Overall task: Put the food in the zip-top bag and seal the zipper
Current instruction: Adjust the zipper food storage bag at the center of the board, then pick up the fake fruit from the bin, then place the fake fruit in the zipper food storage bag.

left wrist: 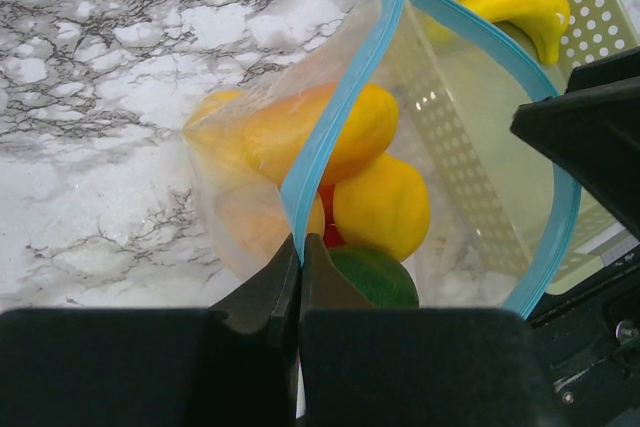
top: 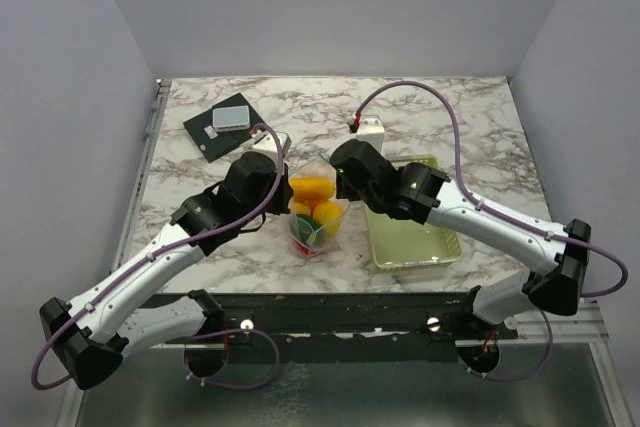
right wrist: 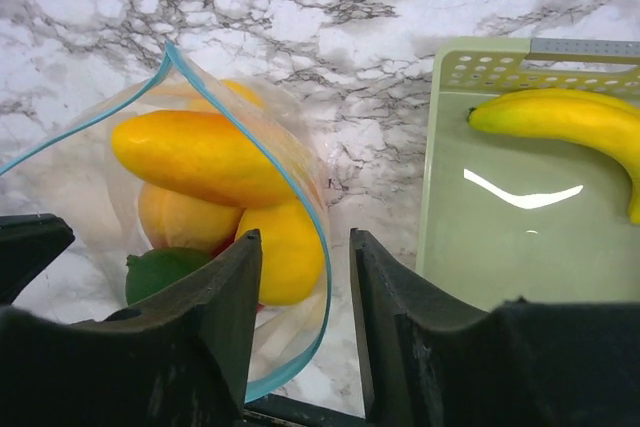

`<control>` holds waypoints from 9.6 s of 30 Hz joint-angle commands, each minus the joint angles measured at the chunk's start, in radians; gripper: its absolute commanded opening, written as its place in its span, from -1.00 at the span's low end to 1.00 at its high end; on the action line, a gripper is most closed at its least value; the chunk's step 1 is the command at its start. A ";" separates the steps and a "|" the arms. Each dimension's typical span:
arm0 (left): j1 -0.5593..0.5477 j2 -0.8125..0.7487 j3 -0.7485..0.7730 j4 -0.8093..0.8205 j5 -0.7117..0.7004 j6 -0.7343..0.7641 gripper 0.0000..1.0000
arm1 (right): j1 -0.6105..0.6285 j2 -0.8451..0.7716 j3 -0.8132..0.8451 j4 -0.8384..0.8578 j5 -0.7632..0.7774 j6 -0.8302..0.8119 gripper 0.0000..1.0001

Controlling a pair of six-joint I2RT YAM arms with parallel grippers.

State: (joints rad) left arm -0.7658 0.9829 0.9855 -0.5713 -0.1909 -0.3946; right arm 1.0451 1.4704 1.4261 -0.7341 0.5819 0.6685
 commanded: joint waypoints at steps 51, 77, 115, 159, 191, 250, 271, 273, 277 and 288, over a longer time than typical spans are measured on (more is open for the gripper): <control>0.010 -0.114 -0.120 0.076 -0.045 0.051 -1.00 | -0.438 -0.078 -0.422 0.000 0.062 0.999 0.61; 0.020 -0.112 -0.129 0.076 -0.033 0.058 -1.00 | -0.584 0.103 -0.391 0.070 -0.018 1.187 0.49; 0.043 -0.089 -0.131 0.076 -0.013 0.060 -1.00 | -0.621 0.056 -0.430 0.151 -0.108 1.090 -0.99; 0.054 -0.092 -0.137 0.079 -0.012 0.057 -1.00 | -0.308 -0.281 -0.078 0.279 -0.525 -0.007 -0.99; 0.054 -0.104 -0.140 0.087 0.007 0.060 -1.00 | 0.111 -0.050 -0.061 0.369 -0.131 -0.214 -0.99; 0.054 -0.109 -0.147 0.105 0.099 0.075 -1.00 | 0.101 0.242 0.173 -0.028 -0.063 0.073 -0.99; 0.053 -0.095 -0.152 0.114 0.160 0.085 -1.00 | -0.045 0.272 0.217 -0.004 -0.106 0.287 -0.99; 0.054 -0.093 -0.153 0.115 0.162 0.085 -1.00 | -0.050 0.274 0.194 0.016 -0.104 0.310 -0.99; 0.055 -0.093 -0.153 0.113 0.157 0.083 -1.00 | -0.052 0.279 0.177 0.019 -0.102 0.319 -0.86; 0.057 -0.100 -0.151 0.113 0.130 0.079 -1.00 | -0.053 0.188 0.121 0.047 -0.112 0.272 0.26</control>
State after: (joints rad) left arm -0.7143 0.8951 0.8410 -0.4610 -0.0673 -0.3168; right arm 0.9997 1.7092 1.5555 -0.6880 0.4263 0.9653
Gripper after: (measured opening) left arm 0.004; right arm 0.584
